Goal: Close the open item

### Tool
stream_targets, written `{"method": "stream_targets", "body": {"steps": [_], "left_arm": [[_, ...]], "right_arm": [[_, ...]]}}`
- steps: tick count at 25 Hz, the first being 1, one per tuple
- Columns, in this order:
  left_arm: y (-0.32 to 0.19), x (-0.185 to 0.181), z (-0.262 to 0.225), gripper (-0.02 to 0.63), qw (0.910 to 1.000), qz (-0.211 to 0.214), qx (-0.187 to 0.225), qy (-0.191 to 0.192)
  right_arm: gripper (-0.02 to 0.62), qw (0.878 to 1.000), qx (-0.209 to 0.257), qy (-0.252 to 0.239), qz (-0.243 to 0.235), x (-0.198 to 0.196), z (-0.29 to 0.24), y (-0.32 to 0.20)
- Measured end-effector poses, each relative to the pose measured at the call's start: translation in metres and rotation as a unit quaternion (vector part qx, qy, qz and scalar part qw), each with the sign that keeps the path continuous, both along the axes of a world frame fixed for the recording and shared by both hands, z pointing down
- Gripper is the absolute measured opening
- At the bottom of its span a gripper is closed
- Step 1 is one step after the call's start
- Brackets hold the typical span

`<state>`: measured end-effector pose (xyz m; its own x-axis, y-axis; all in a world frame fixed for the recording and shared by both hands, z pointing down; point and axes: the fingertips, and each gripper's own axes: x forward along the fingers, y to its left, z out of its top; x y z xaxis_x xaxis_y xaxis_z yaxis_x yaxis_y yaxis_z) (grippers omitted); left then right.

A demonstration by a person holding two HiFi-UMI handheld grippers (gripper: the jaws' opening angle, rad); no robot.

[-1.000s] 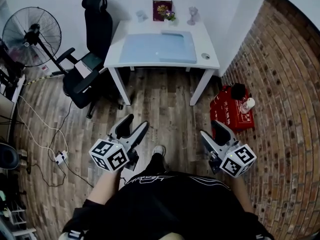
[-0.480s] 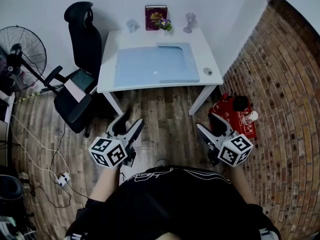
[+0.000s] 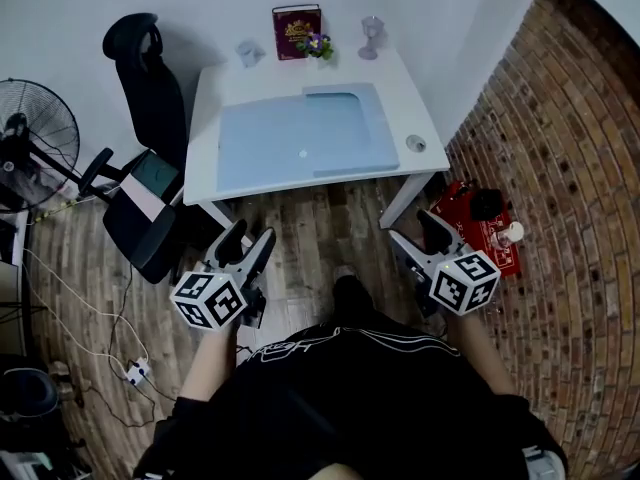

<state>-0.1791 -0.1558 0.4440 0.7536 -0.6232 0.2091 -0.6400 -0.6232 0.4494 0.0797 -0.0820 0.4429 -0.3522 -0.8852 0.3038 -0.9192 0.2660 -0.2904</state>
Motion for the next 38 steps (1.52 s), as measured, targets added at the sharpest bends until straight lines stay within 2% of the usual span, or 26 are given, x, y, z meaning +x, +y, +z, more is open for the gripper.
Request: {"method": "stream_targets", "body": {"steps": [3,10,16,22,26,31,35,38], "left_arm": [[-0.021,0.006,0.008,0.290,0.9998,-0.011,-0.013,0.005],[-0.091,0.018,0.017,0.290,0.9984,-0.047,-0.028,-0.013],[-0.153,0.034,0.028,0.290,0.9964,-0.067,-0.046,-0.025],[-0.189,0.044,0.032,0.290,0.9945,-0.090,-0.045,-0.028],[-0.199,0.037,0.041,0.289,0.9923,-0.113,-0.042,-0.029],[-0.209,0.016,0.053,0.290,0.9898,-0.126,-0.059,-0.031],[-0.214,-0.005,0.062,0.290,0.9882,-0.128,-0.075,-0.037],[-0.214,-0.019,0.072,0.290,0.9868,-0.124,-0.093,-0.047]], "right_arm": [[0.328,1.000,0.003,-0.003,0.000,0.014,0.004,-0.032],[0.328,1.000,-0.015,-0.001,-0.017,0.045,0.021,-0.127],[0.328,0.998,-0.047,0.032,-0.020,0.072,0.053,-0.209],[0.328,0.994,-0.089,0.063,-0.023,0.091,0.096,-0.266],[0.350,0.989,-0.116,0.092,-0.028,0.095,0.124,-0.287],[0.356,0.984,-0.134,0.113,0.024,0.110,0.141,-0.297],[0.361,0.974,-0.159,0.154,0.042,0.112,0.159,-0.297],[0.357,0.969,-0.177,0.164,0.053,0.113,0.168,-0.293]]}}
